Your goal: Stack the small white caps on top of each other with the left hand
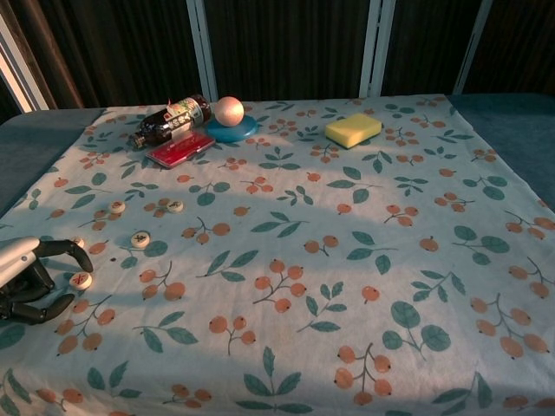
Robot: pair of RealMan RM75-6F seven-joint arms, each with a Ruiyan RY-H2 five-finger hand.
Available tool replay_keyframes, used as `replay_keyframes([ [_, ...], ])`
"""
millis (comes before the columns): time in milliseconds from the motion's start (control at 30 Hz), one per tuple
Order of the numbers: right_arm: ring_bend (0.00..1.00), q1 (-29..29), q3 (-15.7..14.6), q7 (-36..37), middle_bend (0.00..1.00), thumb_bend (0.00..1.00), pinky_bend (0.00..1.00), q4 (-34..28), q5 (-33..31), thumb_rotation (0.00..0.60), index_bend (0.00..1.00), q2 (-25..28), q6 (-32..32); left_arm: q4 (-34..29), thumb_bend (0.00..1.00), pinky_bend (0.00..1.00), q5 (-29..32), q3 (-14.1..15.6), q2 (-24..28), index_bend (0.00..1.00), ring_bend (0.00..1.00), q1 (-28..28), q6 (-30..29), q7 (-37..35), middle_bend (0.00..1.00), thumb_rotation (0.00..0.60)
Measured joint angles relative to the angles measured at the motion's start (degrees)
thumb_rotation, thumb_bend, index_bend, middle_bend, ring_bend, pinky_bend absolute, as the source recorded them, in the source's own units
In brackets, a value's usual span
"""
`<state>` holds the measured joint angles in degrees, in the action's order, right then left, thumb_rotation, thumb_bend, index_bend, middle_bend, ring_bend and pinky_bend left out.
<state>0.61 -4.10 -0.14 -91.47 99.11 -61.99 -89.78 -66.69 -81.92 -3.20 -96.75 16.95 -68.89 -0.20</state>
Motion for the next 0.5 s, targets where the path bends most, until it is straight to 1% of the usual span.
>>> replay_keyframes([
  [367,0.00,0.1,0.0,0.3,0.00,0.18,0.00,0.0,0.0,0.600,0.00,0.1,-0.3,0.7,0.43,1.00,0.8,-0.2,-0.6,0.43,1.00,0.5,0.3,0.8,1.00,0.600],
  [500,0.00,0.1,0.0,0.3,0.00,0.18,0.00,0.0,-0.1,0.600,0.00,0.2,-0.3,0.7,0.43,1.00,1.0,-0.2,-0.6,0.47,1.00,0.6,0.3,1.1,1.00,0.600],
])
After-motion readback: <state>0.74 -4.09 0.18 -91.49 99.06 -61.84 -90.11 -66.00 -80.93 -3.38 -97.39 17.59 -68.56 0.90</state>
